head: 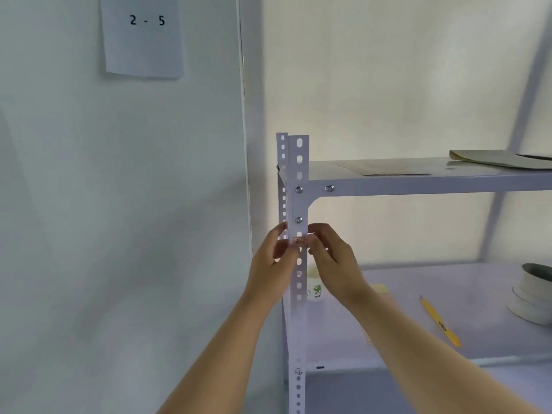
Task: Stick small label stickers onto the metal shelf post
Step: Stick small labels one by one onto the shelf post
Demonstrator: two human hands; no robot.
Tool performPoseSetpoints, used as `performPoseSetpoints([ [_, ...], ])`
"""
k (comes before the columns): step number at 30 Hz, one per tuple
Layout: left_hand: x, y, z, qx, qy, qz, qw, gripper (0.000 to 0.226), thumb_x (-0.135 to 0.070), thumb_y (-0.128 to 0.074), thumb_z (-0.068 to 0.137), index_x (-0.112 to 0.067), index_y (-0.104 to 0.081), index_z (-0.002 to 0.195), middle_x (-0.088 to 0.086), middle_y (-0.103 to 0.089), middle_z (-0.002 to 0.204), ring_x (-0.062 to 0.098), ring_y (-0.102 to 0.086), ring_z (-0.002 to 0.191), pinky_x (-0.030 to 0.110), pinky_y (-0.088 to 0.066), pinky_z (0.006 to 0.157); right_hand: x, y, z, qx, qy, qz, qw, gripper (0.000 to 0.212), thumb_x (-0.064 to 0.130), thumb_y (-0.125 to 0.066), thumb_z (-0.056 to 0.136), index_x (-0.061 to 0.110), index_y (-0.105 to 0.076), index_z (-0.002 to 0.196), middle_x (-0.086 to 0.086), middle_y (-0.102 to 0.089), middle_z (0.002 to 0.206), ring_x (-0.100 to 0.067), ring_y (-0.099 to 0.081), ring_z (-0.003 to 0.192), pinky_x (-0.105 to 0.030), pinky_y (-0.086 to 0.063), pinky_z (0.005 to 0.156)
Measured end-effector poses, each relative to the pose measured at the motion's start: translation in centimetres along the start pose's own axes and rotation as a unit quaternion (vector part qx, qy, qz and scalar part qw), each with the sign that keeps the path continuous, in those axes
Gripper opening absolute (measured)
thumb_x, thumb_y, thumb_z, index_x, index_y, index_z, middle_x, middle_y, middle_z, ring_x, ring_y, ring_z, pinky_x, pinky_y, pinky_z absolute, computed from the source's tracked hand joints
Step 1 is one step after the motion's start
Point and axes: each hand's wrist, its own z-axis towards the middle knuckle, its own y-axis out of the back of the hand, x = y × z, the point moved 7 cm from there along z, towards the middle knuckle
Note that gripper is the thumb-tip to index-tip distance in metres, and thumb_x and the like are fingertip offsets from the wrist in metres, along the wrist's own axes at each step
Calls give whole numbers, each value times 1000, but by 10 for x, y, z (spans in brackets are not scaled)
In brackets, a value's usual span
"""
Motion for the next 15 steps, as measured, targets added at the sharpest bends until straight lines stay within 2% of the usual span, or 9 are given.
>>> performPoseSetpoints([
  [2, 3, 1, 5, 9, 2, -34, 999, 40, -33, -62, 91, -35, -62, 131, -3, -78, 105, 14, -74, 101, 38, -58, 95, -2, -4, -1, -12, -25, 48, 998, 23, 13, -45, 103, 18, -65, 93, 6, -74, 85, -15, -69, 84, -35, -54, 80],
  [4, 4, 2, 10, 18, -3, -62, 998, 30, -22, -63, 94, -32, -67, 123, -2, -79, 100, 13, -74, 95, 29, -58, 85, 0, -9, -3, -16, -48, 88, 995, 27, 9, -45, 103, 14, -62, 82, 9, -67, 72, -10, -61, 69, -28, -49, 69],
  [6, 2, 3, 13, 28, -3, -82, 996, 27, -16, -63, 96, -31, -68, 118, -2, -79, 97, 11, -75, 90, 23, -57, 78, 1, -14, -3, -17, -76, 135, 988, 27, 7, -45, 103, 8, -58, 79, 6, -61, 67, -9, -55, 62, -22, -45, 64],
  [8, 2, 3, 15, 36, 10, -98, 994, 26, -14, -63, 96, -28, -68, 117, 0, -79, 96, 12, -76, 89, 24, -59, 79, 1, -18, -2, -17, -96, 178, 979, 26, 7, -45, 102, 5, -59, 80, -1, -61, 70, -13, -56, 65, -24, -46, 66],
  [11, 2, 1, 16, 45, 17, -122, 991, 27, -9, -61, 96, -24, -69, 116, 2, -79, 96, 12, -75, 88, 22, -59, 78, -3, -21, -2, -16, -120, 245, 962, 24, 8, -48, 99, 9, -64, 80, -13, -64, 82, -26, -61, 77, -38, -47, 77],
  [15, 5, -2, 16, 34, 23, -139, 989, 28, -6, -60, 96, -23, -69, 118, 2, -80, 101, 14, -75, 92, 24, -59, 81, -10, -27, -3, 0, -170, 325, 930, 24, 9, -49, 98, 9, -67, 82, -19, -67, 90, -31, -64, 81, -36, -51, 74],
])
